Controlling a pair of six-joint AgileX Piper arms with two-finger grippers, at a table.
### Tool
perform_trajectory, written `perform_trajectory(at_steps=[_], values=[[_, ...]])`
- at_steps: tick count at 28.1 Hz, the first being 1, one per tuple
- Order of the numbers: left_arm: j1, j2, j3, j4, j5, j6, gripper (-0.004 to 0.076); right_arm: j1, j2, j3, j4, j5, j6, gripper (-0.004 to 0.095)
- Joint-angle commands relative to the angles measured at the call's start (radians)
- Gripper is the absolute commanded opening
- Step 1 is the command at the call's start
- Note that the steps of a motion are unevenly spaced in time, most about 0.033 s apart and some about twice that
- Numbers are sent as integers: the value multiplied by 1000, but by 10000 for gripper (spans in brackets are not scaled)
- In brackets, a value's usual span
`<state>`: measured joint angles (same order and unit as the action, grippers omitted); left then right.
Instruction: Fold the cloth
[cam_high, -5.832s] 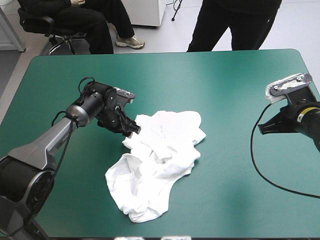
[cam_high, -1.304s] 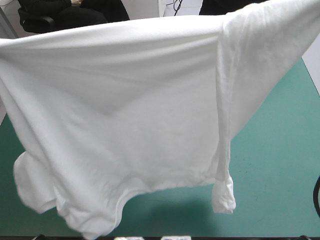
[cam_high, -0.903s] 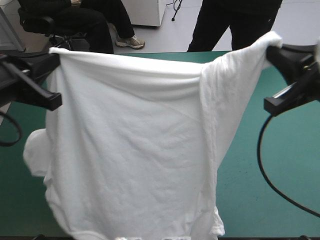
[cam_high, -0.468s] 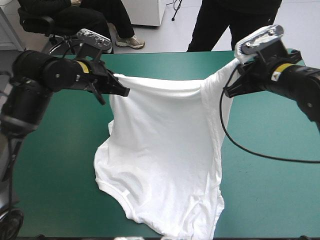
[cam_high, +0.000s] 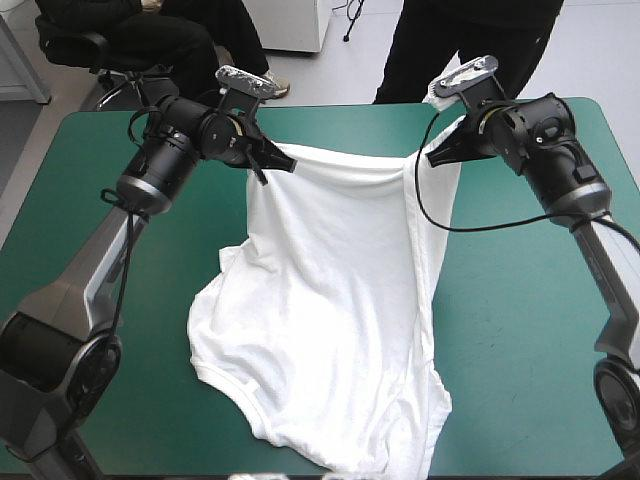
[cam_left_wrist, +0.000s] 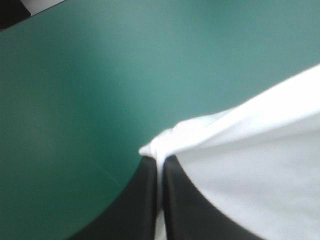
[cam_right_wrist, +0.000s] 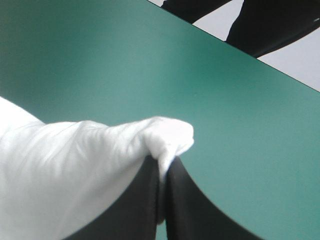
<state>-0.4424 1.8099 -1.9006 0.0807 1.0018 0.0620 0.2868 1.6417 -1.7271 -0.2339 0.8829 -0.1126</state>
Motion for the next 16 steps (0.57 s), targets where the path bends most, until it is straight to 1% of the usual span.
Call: perform_trajectory(at_steps=[1,6,8,13,14,15,16], values=[[20,-5,-83,-15,-85,-11,-17,-42,6,-75,11,-75,-17,-18],[57,75,-148,-94,-90,-11,-17,-66,63,-90,56,-92,-58,-18],[65,96,-158,-121,-93,-9,-17,-66,81,-90,56,-97,-63,-18],[67,132,-158,-150,-72,-7,-15,-66,135,-90,115,-89,-84,-12],[67,136,-158,-154,-63,0,-5,-66,146,-90,123,-87,-84,2],[67,140,-156,-154,-54,12,16,-66,155,-90,135,-87,-84,37],[67,144,-156,-154,-36,16,87,-66,167,-90,140,-87,-84,151]])
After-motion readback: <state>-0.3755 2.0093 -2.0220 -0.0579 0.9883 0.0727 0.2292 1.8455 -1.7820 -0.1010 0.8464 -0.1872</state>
